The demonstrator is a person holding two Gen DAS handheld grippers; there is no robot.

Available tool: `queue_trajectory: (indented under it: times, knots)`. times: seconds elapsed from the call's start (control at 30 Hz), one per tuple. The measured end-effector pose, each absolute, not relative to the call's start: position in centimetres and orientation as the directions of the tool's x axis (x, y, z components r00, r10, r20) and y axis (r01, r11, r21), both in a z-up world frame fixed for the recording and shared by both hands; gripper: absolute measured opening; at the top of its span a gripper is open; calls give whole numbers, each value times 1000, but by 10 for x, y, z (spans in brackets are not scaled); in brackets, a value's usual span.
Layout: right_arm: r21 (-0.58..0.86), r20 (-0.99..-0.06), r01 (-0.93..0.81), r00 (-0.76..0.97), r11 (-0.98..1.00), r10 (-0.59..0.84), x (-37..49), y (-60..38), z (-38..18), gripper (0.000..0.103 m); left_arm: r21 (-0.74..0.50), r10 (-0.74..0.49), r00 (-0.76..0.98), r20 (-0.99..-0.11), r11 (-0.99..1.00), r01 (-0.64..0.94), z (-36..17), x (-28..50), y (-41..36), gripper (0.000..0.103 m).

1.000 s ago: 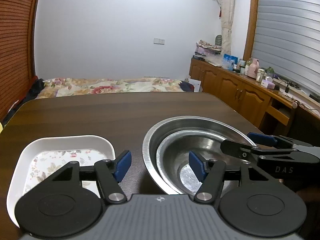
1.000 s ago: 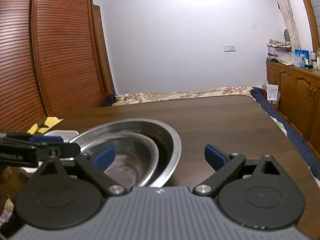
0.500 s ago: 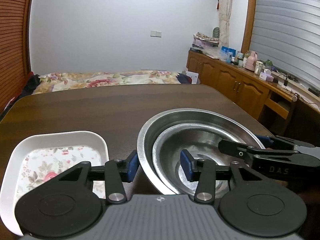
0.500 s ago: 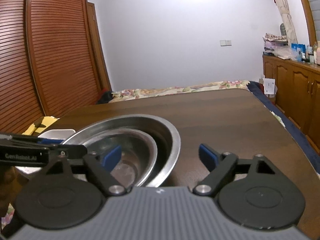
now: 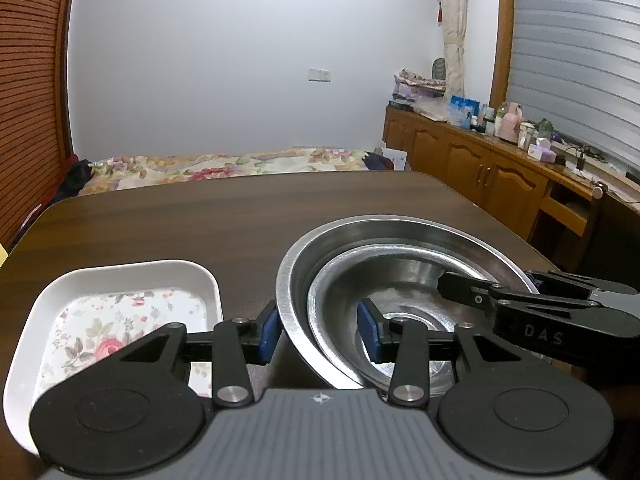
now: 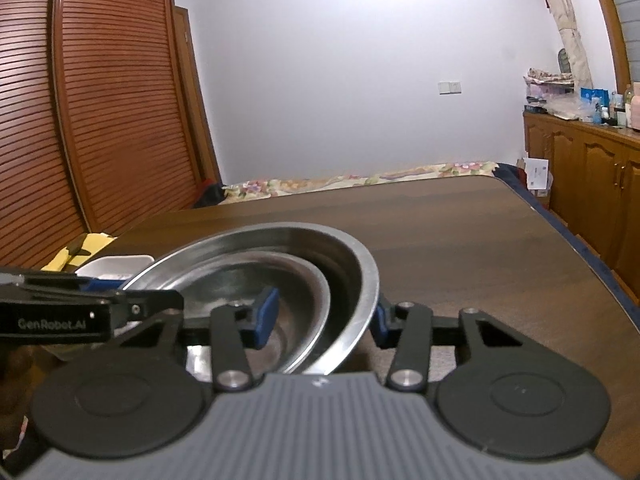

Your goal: Organize plates and bowls

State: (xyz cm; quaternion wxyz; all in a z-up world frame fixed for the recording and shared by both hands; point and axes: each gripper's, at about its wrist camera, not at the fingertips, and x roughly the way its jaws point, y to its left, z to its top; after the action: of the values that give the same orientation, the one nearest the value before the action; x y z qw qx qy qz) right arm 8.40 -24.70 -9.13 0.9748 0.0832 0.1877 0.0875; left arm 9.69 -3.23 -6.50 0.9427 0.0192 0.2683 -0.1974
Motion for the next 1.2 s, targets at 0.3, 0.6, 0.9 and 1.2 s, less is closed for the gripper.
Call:
queue_trajectory:
  times: [0.3,0.6,0.9,1.2]
  knots:
    - [179,-355,-123,917,976,180,82,-245,-84,46,-59,-342,787,-514,929,365,-55,95,-37,43]
    - [179,-323,-137,927,974,190,81,-245,-71,45,-50,-346,817,-461,930,365,-33,95,-32,43]
    - [178,-272,-172,938,969,217,79,-239,-47,44,-55,-343,843,-414,934,353,-7,90,-20,43]
    - [166,-245,-203,939,965,240,74,-230,-36,44,-42,-322,860,-395,942,333,4,75,-10,43]
